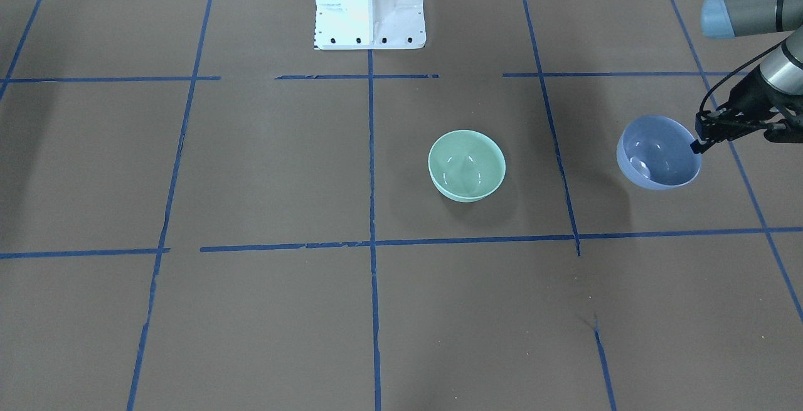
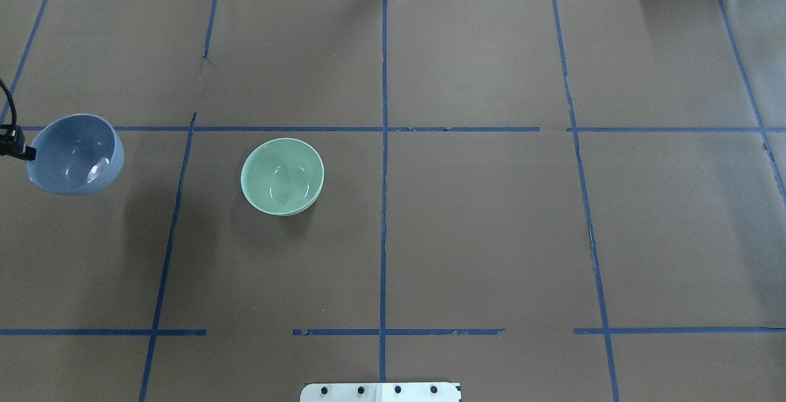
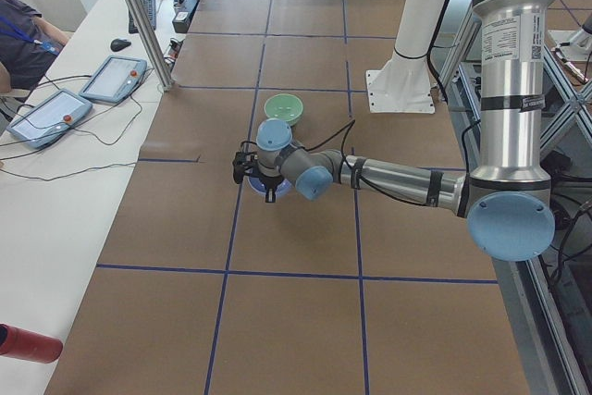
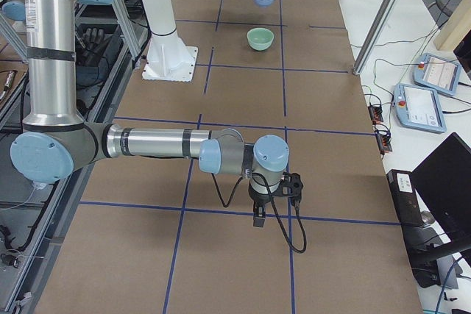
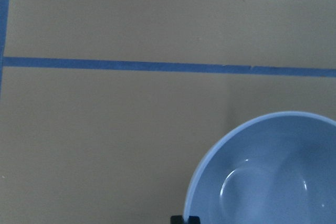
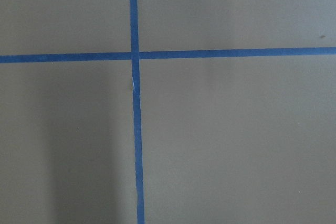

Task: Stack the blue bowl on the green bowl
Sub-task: 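Lift the blue bowl with the left gripper and carry it over the green bowl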

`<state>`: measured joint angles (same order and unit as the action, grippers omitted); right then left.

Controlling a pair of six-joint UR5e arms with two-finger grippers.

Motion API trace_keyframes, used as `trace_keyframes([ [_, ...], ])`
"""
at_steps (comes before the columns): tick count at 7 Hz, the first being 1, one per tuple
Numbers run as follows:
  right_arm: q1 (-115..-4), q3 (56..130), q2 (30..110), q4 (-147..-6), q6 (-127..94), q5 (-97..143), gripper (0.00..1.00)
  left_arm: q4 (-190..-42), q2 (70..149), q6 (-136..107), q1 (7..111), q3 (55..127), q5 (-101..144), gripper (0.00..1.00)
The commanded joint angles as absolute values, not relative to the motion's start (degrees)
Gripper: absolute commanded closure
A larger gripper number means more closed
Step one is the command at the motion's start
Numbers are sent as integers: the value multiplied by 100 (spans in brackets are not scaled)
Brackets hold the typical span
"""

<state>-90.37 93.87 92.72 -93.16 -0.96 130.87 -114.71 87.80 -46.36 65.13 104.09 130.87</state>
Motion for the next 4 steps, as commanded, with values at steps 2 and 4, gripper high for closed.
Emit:
trace_keyframes([
  [2,-9044,9387,9272,-9316,-97,13087,0,-10468,10139,-7154,5685,11030,12564,100],
  [4,-9035,9387,9272,-9316,-97,13087,0,-10146,10772,-8230,4856,11013,11973,100],
])
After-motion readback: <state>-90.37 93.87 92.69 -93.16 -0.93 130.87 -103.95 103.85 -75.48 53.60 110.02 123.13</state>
